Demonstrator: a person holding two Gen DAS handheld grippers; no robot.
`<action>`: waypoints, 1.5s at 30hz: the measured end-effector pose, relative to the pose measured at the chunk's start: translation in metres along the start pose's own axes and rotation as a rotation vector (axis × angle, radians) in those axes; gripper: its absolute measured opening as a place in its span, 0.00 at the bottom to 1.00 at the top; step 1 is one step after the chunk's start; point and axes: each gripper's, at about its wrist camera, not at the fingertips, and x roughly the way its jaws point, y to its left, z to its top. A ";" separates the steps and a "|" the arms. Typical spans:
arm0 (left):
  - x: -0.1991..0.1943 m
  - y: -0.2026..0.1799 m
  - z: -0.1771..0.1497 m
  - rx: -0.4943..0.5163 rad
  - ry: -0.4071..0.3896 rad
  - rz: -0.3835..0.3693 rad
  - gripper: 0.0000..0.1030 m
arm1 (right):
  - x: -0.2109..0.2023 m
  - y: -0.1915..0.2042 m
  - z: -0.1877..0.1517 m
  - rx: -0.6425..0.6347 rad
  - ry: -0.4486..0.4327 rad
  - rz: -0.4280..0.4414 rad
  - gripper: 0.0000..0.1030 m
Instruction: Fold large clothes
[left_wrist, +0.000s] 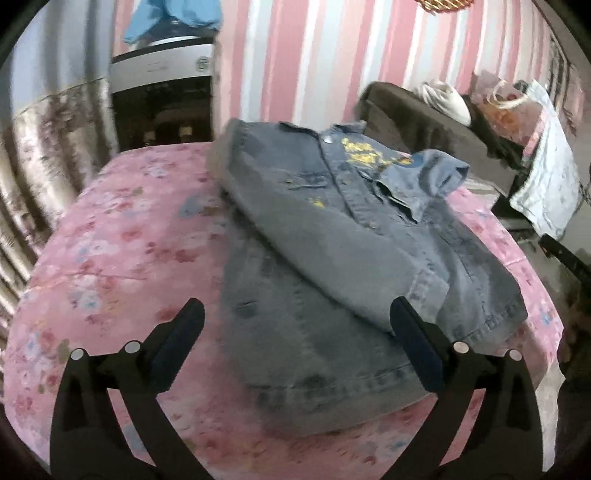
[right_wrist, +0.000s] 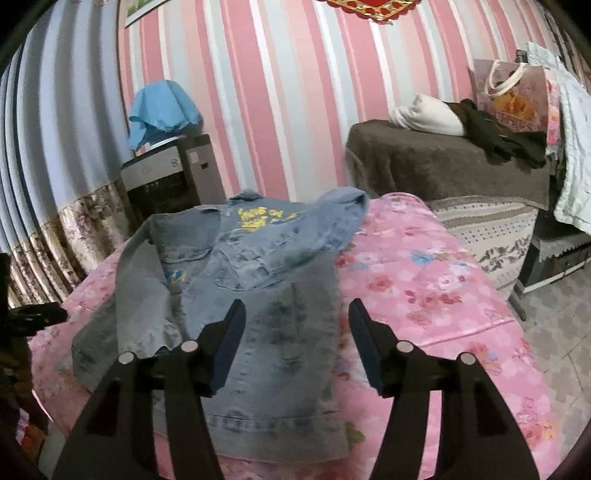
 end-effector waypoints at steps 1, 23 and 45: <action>0.003 -0.003 0.001 0.000 -0.001 -0.005 0.97 | 0.002 0.003 0.000 -0.002 0.003 0.006 0.57; 0.067 0.034 0.039 -0.038 0.004 -0.003 0.97 | 0.093 0.065 0.034 -0.113 0.047 0.081 0.68; 0.141 0.056 0.099 -0.074 -0.004 0.097 0.97 | 0.251 0.092 0.023 -0.171 0.324 -0.135 0.44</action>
